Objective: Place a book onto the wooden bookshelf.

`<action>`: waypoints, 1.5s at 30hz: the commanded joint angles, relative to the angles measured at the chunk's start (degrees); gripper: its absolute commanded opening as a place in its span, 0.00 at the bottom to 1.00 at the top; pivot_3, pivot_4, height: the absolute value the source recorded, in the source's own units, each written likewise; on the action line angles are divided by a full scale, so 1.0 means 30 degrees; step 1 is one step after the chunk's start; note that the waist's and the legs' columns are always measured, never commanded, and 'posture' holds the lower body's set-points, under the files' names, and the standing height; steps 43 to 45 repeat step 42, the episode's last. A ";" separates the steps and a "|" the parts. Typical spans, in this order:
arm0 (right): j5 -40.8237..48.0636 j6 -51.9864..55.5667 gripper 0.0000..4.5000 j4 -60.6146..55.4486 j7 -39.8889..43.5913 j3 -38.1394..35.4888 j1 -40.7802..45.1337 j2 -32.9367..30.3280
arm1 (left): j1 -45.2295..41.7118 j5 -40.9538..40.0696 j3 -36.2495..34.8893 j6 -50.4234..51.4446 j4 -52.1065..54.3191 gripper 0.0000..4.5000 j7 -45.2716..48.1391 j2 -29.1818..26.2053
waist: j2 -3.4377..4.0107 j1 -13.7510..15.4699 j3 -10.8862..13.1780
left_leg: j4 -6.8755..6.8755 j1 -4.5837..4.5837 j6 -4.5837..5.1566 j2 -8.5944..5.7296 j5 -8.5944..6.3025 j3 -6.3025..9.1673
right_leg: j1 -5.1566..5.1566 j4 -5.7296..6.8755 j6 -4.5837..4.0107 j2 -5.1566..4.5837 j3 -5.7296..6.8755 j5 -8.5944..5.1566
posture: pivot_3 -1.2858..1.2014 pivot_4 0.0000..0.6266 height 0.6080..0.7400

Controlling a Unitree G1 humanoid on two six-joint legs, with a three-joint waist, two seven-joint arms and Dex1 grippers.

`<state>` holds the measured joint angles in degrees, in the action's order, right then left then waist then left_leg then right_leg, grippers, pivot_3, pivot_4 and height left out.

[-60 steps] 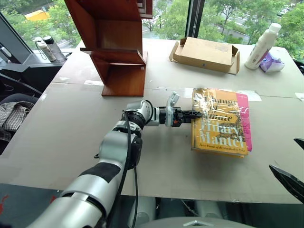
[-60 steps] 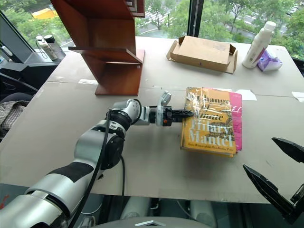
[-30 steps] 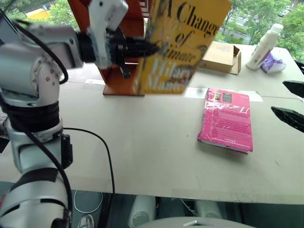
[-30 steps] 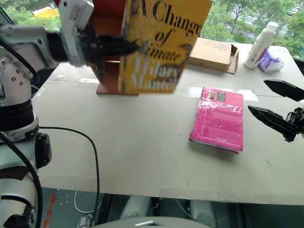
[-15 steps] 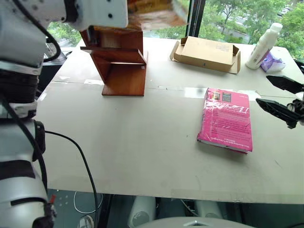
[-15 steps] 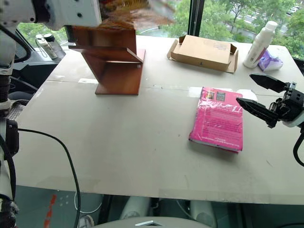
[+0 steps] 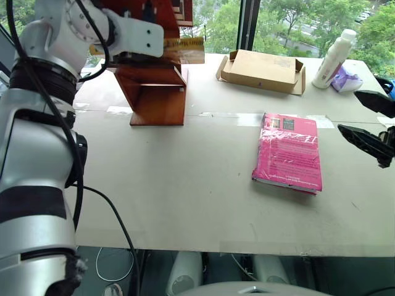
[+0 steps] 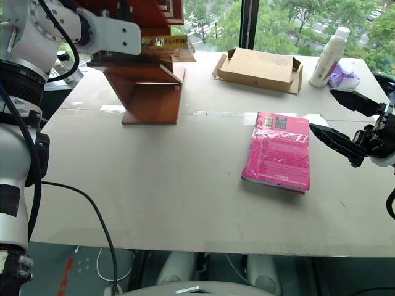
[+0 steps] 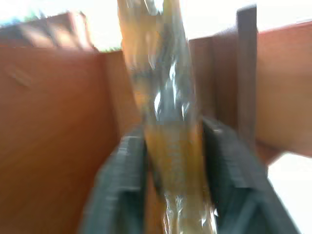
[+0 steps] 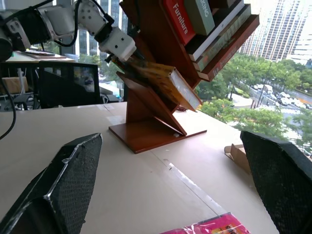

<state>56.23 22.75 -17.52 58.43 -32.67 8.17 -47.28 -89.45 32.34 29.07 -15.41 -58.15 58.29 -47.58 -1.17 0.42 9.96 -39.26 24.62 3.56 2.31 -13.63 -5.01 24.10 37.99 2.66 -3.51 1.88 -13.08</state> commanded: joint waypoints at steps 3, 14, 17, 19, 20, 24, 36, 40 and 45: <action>0.1580 0.0237 1.00 -0.1186 -0.1233 -0.1099 0.0877 0.0236 | 0.0356 -0.2930 -0.2807 0.1517 0.3063 0.85 0.3771 -0.1539 | -0.0001 -0.0066 0.0004 | -0.0014 0.0058 0.0009 -0.0015 -0.0006 -0.0056 | 0.0043 -0.0027 -0.0036 -0.0030 -0.0043 0.0062 | 0.52 0.24 0.95; 0.2266 0.1274 1.00 -0.0474 -0.1793 -0.0705 0.2383 -0.0194 | 0.9478 -1.7727 -1.2263 2.6848 2.4949 0.85 0.8022 -0.2414 | -0.0001 -0.0180 0.0005 | -0.0106 0.0336 -0.0040 -0.0046 0.0021 -0.0007 | 0.0229 -0.0018 0.0091 -0.0055 -0.0029 0.0044 | 0.52 0.24 0.95; 0.2462 0.1680 1.00 -0.0531 -0.1871 -0.0898 0.2449 -0.0295 | 1.1449 -2.0004 -1.3119 2.9910 2.8242 0.85 0.5831 -0.0419 | -0.0003 -0.0001 0.0007 | -0.0116 0.0268 0.0003 -0.0047 0.0008 0.0070 | 0.0160 0.0014 0.0150 -0.0023 0.0021 0.0007 | 0.52 0.24 0.95; 0.2744 0.2072 1.00 -0.0891 -0.2266 -0.1130 0.2295 -0.0331 | 1.2710 -2.0783 -1.3464 3.0774 2.9532 0.85 0.4080 0.1271 | -0.0011 0.0041 0.0024 | -0.0113 0.0139 0.0008 -0.0042 0.0017 0.0079 | 0.0045 0.0028 0.0136 -0.0004 0.0008 0.0012 | 0.52 0.24 0.95; 0.2740 0.2298 1.00 -0.1122 -0.2465 -0.1310 0.1990 -0.0397 | 1.3448 -2.0978 -1.3674 3.0611 2.9852 0.85 0.3033 0.2452 | 0.0008 0.0071 0.0013 | -0.0087 0.0024 0.0009 -0.0041 0.0016 0.0075 | -0.0057 0.0011 0.0125 -0.0002 0.0004 0.0003 | 0.52 0.24 0.95; 0.1763 0.2869 1.00 -0.1846 -0.2610 -0.2730 -0.0801 -0.0801 | 1.6661 -1.9721 -1.3025 2.6396 3.0499 0.85 -0.1226 0.6394 | 0.0011 0.0175 0.0004 | -0.0022 -0.0131 0.0008 -0.0049 0.0013 0.0063 | -0.0206 -0.0029 0.0053 -0.0029 -0.0019 -0.0034 | 0.52 0.24 0.95; -0.5113 0.1134 1.00 -0.1362 -0.0460 -0.7801 -1.3250 0.0176 | 2.5697 -1.8980 -1.2678 1.9273 2.7696 0.85 -0.0428 0.3233 | 0.0046 0.0149 -0.0024 | 0.0055 -0.0090 -0.0004 -0.0030 -0.0003 0.0048 | -0.0124 -0.0078 -0.0026 -0.0055 -0.0070 -0.0025 | 0.52 0.24 0.95; -0.6280 0.0079 1.00 -0.0204 0.0111 -0.8171 -1.4062 0.0219 | 2.6821 -1.9243 -1.2973 1.7962 2.6813 0.85 0.0442 0.2025 | 0.0085 0.0120 -0.0051 | 0.0050 -0.0105 -0.0091 -0.0030 -0.0056 0.0040 | -0.0119 -0.0117 -0.0034 -0.0228 -0.0042 -0.0016 | 0.52 0.24 0.95; -0.6483 -0.0155 1.00 0.0015 0.0044 -0.7935 -1.3829 0.0236 | 2.7007 -1.9444 -1.2776 1.7874 2.6565 0.85 0.0438 0.1930 | 0.0088 0.0113 -0.0052 | 0.0053 -0.0104 -0.0093 -0.0027 -0.0058 0.0043 | -0.0118 -0.0125 -0.0034 -0.0262 -0.0028 -0.0016 | 0.52 0.24 0.95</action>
